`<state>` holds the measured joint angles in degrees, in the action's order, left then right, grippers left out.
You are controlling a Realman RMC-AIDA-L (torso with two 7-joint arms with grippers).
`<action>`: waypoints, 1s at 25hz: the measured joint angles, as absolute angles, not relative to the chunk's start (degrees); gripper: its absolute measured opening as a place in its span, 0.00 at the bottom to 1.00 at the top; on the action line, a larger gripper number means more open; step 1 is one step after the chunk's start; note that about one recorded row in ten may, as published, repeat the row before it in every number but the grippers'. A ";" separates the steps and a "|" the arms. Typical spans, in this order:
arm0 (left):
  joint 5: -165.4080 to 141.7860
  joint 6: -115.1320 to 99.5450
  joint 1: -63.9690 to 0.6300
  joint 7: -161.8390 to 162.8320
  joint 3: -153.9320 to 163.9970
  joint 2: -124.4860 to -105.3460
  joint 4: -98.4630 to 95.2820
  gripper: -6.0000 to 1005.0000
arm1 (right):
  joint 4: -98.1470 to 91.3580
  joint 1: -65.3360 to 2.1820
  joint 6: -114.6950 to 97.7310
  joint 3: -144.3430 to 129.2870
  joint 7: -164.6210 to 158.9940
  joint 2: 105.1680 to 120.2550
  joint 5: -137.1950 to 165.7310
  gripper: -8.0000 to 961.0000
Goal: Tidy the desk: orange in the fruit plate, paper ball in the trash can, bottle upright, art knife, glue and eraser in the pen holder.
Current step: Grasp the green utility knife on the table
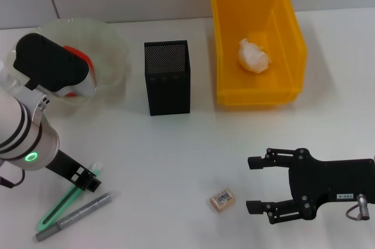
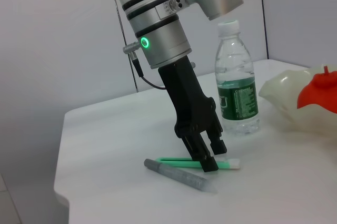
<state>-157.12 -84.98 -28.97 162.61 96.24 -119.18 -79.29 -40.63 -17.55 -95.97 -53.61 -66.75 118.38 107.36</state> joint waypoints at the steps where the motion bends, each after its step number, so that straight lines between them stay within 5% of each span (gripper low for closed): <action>1: -157.08 -84.98 -29.00 162.60 96.24 -119.18 -79.28 0.58 | -40.63 -17.57 -95.97 -53.61 -66.73 118.38 107.35 0.87; 25: -157.36 -84.42 -31.09 162.59 96.44 -119.18 -76.24 0.39 | -40.60 -18.04 -95.59 -53.61 -66.53 118.38 107.67 0.87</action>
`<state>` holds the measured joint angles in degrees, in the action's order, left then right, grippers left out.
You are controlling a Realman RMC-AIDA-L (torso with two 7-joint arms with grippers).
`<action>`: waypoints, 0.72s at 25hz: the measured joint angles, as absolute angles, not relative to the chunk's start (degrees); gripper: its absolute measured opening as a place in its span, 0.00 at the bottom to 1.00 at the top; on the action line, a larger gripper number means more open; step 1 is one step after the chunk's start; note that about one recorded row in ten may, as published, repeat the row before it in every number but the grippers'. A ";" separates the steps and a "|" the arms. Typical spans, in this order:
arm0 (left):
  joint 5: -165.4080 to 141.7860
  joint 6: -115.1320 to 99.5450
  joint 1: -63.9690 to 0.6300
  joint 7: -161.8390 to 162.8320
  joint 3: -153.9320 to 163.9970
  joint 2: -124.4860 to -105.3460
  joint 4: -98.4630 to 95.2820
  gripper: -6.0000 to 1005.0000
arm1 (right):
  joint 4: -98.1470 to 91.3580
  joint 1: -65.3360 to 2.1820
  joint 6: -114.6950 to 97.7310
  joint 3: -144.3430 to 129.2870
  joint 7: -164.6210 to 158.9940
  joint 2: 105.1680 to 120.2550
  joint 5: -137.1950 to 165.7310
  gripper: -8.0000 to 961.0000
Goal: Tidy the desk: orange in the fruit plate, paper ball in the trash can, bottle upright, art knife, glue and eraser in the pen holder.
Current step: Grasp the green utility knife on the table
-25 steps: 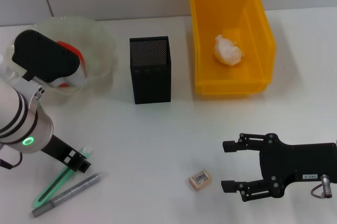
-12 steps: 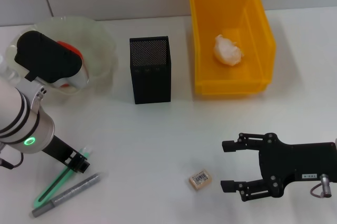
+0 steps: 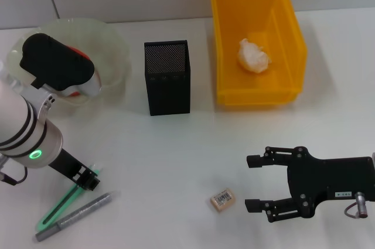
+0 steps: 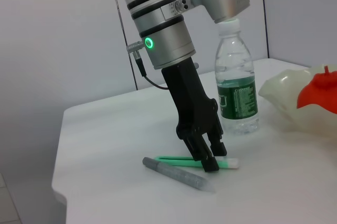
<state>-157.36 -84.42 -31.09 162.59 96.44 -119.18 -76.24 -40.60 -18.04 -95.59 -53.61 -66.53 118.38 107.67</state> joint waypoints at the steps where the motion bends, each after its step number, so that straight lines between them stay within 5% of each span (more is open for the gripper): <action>1: -157.36 -84.34 -31.11 162.59 96.40 -119.18 -76.24 0.39 | -40.60 -18.04 -95.57 -53.61 -66.53 118.39 107.67 0.87; 8: -157.09 -84.18 -31.52 162.26 95.53 -119.18 -75.74 0.35 | -40.63 -18.10 -95.44 -53.61 -66.64 118.27 107.67 0.87; 12: -157.08 -84.09 -31.80 162.11 95.72 -119.17 -75.28 0.18 | -40.61 -18.11 -95.44 -53.61 -66.72 118.22 107.67 0.87; 18: -156.95 -84.47 -32.11 162.06 95.85 -119.18 -75.24 0.18 | -40.60 -18.09 -95.44 -53.61 -66.88 118.09 107.67 0.87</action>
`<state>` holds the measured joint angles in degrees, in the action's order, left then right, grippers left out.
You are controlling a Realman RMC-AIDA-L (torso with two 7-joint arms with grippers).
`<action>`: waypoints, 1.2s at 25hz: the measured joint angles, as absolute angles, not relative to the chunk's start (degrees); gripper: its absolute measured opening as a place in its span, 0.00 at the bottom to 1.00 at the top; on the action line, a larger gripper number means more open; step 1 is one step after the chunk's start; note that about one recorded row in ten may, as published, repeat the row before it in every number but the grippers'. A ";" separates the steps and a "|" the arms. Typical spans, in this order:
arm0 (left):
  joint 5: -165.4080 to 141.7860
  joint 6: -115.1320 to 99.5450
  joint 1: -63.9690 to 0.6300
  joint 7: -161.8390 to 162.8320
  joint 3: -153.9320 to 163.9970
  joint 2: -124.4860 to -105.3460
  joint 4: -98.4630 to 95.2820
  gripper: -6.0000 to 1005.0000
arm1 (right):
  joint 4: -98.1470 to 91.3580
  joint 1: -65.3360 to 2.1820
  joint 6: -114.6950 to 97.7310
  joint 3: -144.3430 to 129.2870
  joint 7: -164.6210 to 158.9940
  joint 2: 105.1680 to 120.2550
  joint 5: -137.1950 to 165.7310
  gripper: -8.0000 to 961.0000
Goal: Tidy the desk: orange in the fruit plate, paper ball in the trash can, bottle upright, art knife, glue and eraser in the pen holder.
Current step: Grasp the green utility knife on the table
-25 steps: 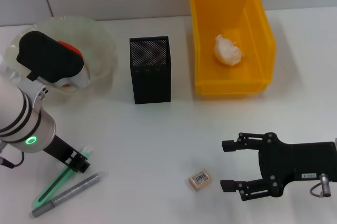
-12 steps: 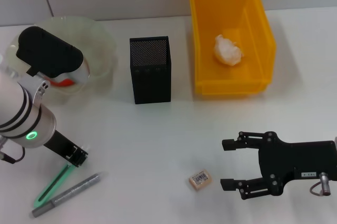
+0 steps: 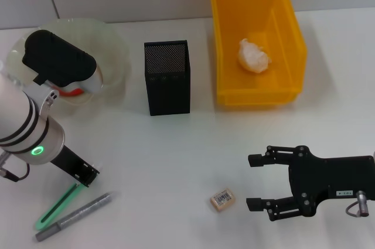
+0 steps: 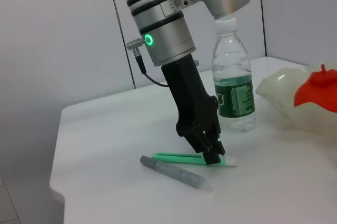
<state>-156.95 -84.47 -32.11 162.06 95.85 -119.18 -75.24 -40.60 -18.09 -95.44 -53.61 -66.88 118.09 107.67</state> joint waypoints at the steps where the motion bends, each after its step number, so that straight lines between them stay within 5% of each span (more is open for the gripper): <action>1: -156.63 -84.75 -32.16 162.04 95.71 -119.18 -75.25 0.18 | -40.60 -18.09 -95.44 -53.61 -66.88 118.09 107.67 0.87; 26: -155.80 -90.12 -31.61 159.61 96.07 -119.00 -81.59 0.00 | -40.60 -17.49 -95.60 -52.82 -67.06 118.08 107.33 0.87; 30: -155.96 -89.84 -31.44 159.51 95.86 -118.99 -81.16 0.04 | -40.60 -17.50 -95.54 -52.82 -66.99 118.19 107.32 0.87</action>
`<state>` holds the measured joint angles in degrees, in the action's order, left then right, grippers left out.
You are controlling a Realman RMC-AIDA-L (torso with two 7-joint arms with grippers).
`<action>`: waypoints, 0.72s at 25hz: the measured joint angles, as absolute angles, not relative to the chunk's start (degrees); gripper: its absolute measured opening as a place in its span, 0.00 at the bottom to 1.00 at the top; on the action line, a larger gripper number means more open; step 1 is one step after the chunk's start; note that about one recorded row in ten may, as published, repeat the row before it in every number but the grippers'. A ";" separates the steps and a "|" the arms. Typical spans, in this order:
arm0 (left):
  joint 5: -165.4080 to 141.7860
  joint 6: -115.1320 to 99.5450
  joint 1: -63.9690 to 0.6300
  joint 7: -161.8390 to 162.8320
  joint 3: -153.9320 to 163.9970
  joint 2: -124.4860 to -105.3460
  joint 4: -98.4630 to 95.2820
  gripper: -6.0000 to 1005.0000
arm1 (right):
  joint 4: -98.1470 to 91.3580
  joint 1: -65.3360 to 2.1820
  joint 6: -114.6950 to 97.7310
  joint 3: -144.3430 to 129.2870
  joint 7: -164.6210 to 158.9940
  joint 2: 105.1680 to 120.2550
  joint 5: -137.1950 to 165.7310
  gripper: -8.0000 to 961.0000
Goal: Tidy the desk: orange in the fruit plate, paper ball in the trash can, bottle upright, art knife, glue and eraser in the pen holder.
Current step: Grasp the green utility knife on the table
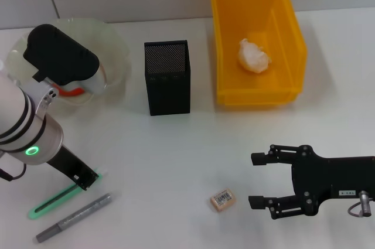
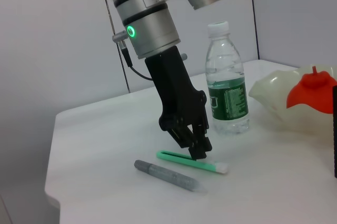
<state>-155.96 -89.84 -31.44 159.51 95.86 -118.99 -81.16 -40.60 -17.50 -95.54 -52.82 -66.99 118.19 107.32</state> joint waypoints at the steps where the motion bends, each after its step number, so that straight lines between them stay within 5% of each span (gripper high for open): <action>1: -155.96 -89.84 -31.44 159.51 95.86 -118.99 -81.16 0.07 | -40.60 -17.50 -95.54 -52.82 -66.99 118.19 107.32 0.87; 13: -156.10 -87.04 -32.35 157.91 95.56 -119.02 -76.63 0.51 | -40.60 -17.90 -95.59 -52.82 -66.86 118.32 107.54 0.87; 18: -156.10 -86.50 -32.44 157.79 95.53 -119.09 -75.99 0.51 | -40.60 -17.92 -95.68 -52.82 -66.94 118.30 107.59 0.87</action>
